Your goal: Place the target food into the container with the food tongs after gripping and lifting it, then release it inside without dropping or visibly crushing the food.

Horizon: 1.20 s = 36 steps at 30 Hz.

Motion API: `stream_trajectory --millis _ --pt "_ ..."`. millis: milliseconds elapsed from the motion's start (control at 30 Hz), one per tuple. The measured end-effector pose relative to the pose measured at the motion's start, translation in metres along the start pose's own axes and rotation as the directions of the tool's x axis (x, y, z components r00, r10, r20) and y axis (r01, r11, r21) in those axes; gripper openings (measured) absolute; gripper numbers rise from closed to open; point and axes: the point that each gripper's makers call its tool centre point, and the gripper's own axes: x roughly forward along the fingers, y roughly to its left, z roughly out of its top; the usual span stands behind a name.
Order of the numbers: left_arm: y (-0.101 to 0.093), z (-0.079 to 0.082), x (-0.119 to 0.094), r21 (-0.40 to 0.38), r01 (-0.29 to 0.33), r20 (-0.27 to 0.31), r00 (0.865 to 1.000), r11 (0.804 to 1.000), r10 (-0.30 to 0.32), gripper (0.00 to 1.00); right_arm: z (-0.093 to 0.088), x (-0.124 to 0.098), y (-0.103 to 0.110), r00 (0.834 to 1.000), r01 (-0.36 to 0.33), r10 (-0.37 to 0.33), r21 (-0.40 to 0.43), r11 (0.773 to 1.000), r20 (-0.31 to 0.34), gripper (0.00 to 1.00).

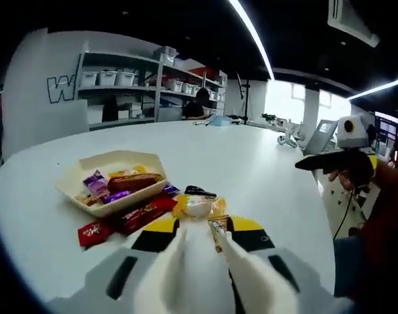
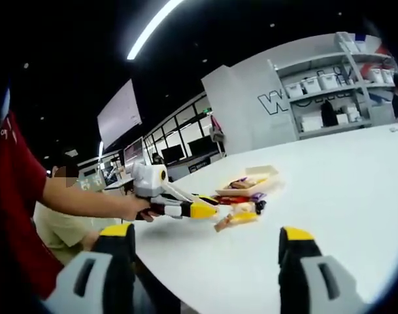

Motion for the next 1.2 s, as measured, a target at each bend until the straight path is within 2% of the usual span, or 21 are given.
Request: stream_trajectory --millis 167,400,567,667,933,1200 --pt "-0.002 0.001 0.000 0.052 -0.001 0.002 1.000 0.999 0.001 0.28 0.001 0.000 0.001 1.000 -0.002 0.002 0.000 1.000 0.003 0.90" --pt "-0.018 -0.003 -0.006 0.037 0.021 -0.019 1.000 0.999 -0.020 0.28 -0.001 -0.001 0.000 1.000 0.003 -0.003 -0.001 1.000 0.000 0.89" --pt "-0.027 -0.007 -0.013 -0.033 0.020 -0.023 1.000 0.999 -0.020 0.28 -0.001 -0.001 0.001 1.000 -0.001 0.001 -0.001 1.000 -0.002 0.88" --pt "-0.032 -0.009 -0.016 -0.028 0.017 -0.032 0.999 0.999 -0.018 0.28 -0.003 0.000 0.004 1.000 -0.008 0.008 -0.003 1.000 -0.007 0.88" --pt "-0.038 0.007 -0.018 0.038 0.054 0.020 0.998 0.998 -0.055 0.28 -0.003 -0.001 0.004 1.000 -0.005 0.005 -0.001 1.000 -0.005 0.88" --pt "-0.042 -0.007 -0.006 0.007 0.082 -0.023 0.996 0.997 -0.082 0.28 -0.003 -0.002 0.002 1.000 0.001 -0.001 0.006 1.000 -0.001 0.88"
